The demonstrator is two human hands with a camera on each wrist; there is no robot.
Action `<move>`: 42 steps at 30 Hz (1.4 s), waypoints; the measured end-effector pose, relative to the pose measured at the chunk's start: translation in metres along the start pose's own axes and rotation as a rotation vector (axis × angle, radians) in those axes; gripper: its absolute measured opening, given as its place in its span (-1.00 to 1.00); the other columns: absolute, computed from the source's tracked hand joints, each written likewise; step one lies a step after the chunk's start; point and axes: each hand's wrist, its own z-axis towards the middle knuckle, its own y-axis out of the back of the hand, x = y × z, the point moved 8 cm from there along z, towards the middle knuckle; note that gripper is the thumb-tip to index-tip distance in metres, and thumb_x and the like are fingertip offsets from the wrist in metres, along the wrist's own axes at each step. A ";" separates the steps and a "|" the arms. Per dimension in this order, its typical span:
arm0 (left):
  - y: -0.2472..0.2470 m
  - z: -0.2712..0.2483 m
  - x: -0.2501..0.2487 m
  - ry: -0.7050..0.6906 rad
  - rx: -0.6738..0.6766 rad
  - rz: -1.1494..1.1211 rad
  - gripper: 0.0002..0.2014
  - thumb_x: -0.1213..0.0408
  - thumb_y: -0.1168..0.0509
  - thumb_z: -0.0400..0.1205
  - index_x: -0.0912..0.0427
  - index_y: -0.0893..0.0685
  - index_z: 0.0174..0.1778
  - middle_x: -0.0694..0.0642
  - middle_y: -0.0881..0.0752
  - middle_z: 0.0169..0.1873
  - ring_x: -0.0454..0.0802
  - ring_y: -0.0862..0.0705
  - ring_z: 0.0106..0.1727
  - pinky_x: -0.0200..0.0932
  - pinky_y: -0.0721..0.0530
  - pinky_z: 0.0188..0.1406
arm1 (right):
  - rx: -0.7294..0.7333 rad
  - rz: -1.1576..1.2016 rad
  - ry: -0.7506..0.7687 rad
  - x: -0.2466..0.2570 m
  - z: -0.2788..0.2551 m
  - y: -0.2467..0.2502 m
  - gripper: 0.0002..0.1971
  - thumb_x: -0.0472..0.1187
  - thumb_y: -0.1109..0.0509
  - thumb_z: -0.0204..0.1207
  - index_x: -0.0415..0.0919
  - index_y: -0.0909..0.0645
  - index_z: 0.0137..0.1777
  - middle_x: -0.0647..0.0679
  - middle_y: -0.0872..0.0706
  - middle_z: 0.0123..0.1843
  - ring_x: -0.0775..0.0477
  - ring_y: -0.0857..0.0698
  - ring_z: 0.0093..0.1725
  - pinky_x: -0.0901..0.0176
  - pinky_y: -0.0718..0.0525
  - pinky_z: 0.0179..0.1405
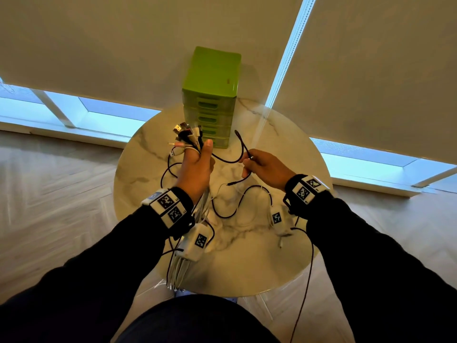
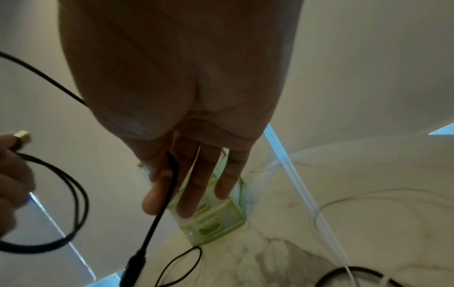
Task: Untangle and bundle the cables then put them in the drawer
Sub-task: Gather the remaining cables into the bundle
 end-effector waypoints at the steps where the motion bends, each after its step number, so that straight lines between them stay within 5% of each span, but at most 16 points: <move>1: -0.006 0.000 0.002 0.009 0.016 -0.012 -0.69 0.21 -0.08 0.85 0.06 -0.27 -0.24 -0.15 -0.22 -0.59 -0.17 -0.19 -0.57 -0.22 -0.22 -0.55 | -0.001 0.015 -0.012 0.003 -0.007 0.004 -0.89 -0.13 -0.26 0.75 0.05 -0.60 0.03 -0.04 -0.85 -0.20 0.05 -0.79 -0.09 0.06 -0.65 0.19; 4: -0.033 -0.002 0.009 0.040 0.089 -0.039 -0.64 0.21 -0.09 0.86 0.05 -0.25 -0.29 -0.13 -0.21 -0.59 -0.13 -0.17 -0.57 -0.19 -0.22 -0.54 | 0.000 0.127 -0.067 0.008 -0.039 0.019 -0.93 -0.24 -0.43 0.64 -0.21 -0.65 0.06 -0.18 -0.85 -0.27 0.07 -0.74 -0.42 0.10 -0.64 -0.25; 6: -0.056 -0.006 0.013 0.059 0.147 -0.039 -0.60 0.19 -0.09 0.85 0.04 -0.24 -0.35 -0.11 -0.21 -0.59 -0.11 -0.15 -0.56 -0.16 -0.20 -0.52 | 0.032 0.142 -0.126 -0.001 -0.065 0.026 -0.84 -0.24 -0.54 0.56 -0.26 -0.65 0.03 -0.12 -0.83 -0.35 0.14 -0.67 -0.51 0.20 -0.45 -0.50; 11: -0.115 -0.012 0.023 0.108 0.238 -0.007 -0.61 0.14 -0.13 0.83 0.03 -0.27 -0.34 -0.02 -0.23 -0.55 -0.08 -0.19 -0.53 -0.09 -0.21 -0.48 | 0.089 0.123 -0.182 -0.033 -0.125 0.034 -0.52 -0.10 -0.74 0.30 -0.12 -0.67 0.19 -0.04 -0.65 -0.38 -0.02 -0.60 -0.34 0.05 -0.61 -0.17; 14: -0.150 -0.023 0.032 0.127 0.285 0.037 -0.63 0.09 -0.16 0.82 0.07 -0.31 -0.30 -0.07 -0.33 -0.59 -0.11 -0.30 -0.57 -0.16 -0.34 -0.51 | 0.069 0.105 -0.199 -0.031 -0.150 0.036 -0.60 0.05 -0.57 0.49 -0.08 -0.62 0.24 0.05 -0.69 -0.39 0.05 -0.64 -0.37 0.25 -0.62 -0.23; 17: -0.187 -0.043 0.037 0.141 0.361 0.057 -0.65 0.12 -0.16 0.82 0.07 -0.31 -0.29 -0.15 -0.33 -0.64 -0.17 -0.31 -0.61 -0.25 -0.37 -0.56 | -0.067 0.006 -0.185 -0.035 -0.169 0.050 -0.66 0.21 -0.30 0.65 -0.04 -0.64 0.12 0.07 -0.72 -0.27 -0.03 -0.71 -0.26 0.16 -0.71 -0.20; 20: -0.213 -0.056 0.043 0.118 0.457 0.092 -0.65 0.12 -0.15 0.83 0.04 -0.32 -0.30 -0.16 -0.31 -0.65 -0.19 -0.29 -0.61 -0.21 -0.34 -0.51 | -0.154 -0.122 -0.199 -0.051 -0.191 0.063 -0.72 0.09 -0.22 0.75 -0.05 -0.66 0.03 0.27 -0.68 -0.18 0.32 -0.65 -0.14 0.44 -0.55 -0.12; 22: -0.225 -0.062 0.051 0.124 0.524 0.098 -0.64 0.07 -0.15 0.82 0.03 -0.30 -0.30 -0.16 -0.29 -0.65 -0.15 -0.26 -0.60 -0.18 -0.31 -0.49 | -0.261 -0.184 -0.255 -0.066 -0.211 0.080 -0.69 0.08 -0.17 0.77 -0.04 -0.65 -0.01 0.27 -0.64 -0.23 0.34 -0.61 -0.19 0.49 -0.46 -0.19; 26: -0.230 -0.066 0.060 0.152 0.546 0.103 -0.65 0.02 -0.12 0.82 0.04 -0.33 -0.27 -0.11 -0.29 -0.57 -0.12 -0.23 -0.55 -0.17 -0.31 -0.49 | -0.434 -0.233 -0.483 -0.119 -0.256 0.105 -0.63 0.05 -0.11 0.80 -0.12 -0.66 -0.03 0.11 -0.66 -0.25 -0.07 -0.64 -0.14 0.05 -0.55 -0.02; 31: -0.232 -0.071 0.051 0.252 0.611 -0.079 -0.64 0.15 -0.04 0.87 0.05 -0.30 -0.29 -0.01 -0.20 -0.44 -0.15 -0.14 -0.52 -0.27 -0.25 -0.56 | -0.192 -0.206 -0.906 -0.228 -0.312 0.075 -0.78 -0.24 -0.12 0.74 -0.16 -0.63 0.08 0.00 -0.69 -0.24 -0.10 -0.72 -0.25 0.16 -0.67 -0.28; 33: -0.230 -0.071 0.051 0.282 0.635 -0.129 -0.65 0.16 -0.04 0.87 0.05 -0.34 -0.28 -0.03 -0.23 -0.45 -0.17 -0.17 -0.53 -0.29 -0.26 -0.57 | -0.023 -0.212 -1.003 -0.256 -0.324 0.041 -0.80 -0.17 -0.15 0.71 -0.11 -0.62 0.11 -0.08 -0.75 -0.01 -0.17 -0.76 0.08 0.04 -0.71 0.09; 35: -0.229 -0.073 0.052 0.294 0.657 -0.156 -0.65 0.16 -0.04 0.87 0.06 -0.36 -0.27 -0.05 -0.27 -0.46 -0.19 -0.20 -0.54 -0.31 -0.29 -0.57 | -0.003 -0.286 -0.924 -0.252 -0.310 0.022 -0.73 -0.12 -0.22 0.69 -0.03 -0.57 0.34 -0.10 -0.67 0.34 -0.16 -0.64 0.35 0.00 -0.57 0.39; 37: -0.229 -0.075 0.055 0.305 0.671 -0.173 -0.66 0.17 -0.04 0.87 0.07 -0.37 -0.27 -0.05 -0.29 -0.45 -0.19 -0.23 -0.54 -0.31 -0.31 -0.56 | -0.131 -0.162 -0.713 -0.219 -0.278 0.011 -0.59 -0.19 -0.28 0.67 -0.02 -0.47 0.52 -0.13 -0.52 0.52 -0.13 -0.53 0.47 0.00 -0.51 0.46; 40: -0.229 -0.076 0.058 0.319 0.681 -0.186 -0.67 0.17 -0.04 0.86 0.08 -0.38 -0.25 -0.04 -0.32 -0.43 -0.18 -0.27 -0.52 -0.29 -0.30 -0.52 | -0.181 0.144 -0.391 -0.152 -0.225 0.001 -0.40 -0.31 -0.35 0.62 0.02 -0.32 0.63 -0.11 -0.47 0.59 -0.05 -0.43 0.57 -0.01 -0.49 0.50; 42: -0.228 -0.074 0.058 0.303 0.678 -0.180 -0.67 0.18 -0.05 0.86 0.09 -0.39 -0.25 -0.03 -0.33 -0.43 -0.18 -0.29 -0.51 -0.29 -0.33 -0.51 | -0.129 0.350 -0.278 -0.117 -0.200 -0.008 -0.34 -0.36 -0.37 0.61 -0.02 -0.25 0.65 -0.12 -0.59 0.43 -0.06 -0.59 0.41 -0.01 -0.62 0.39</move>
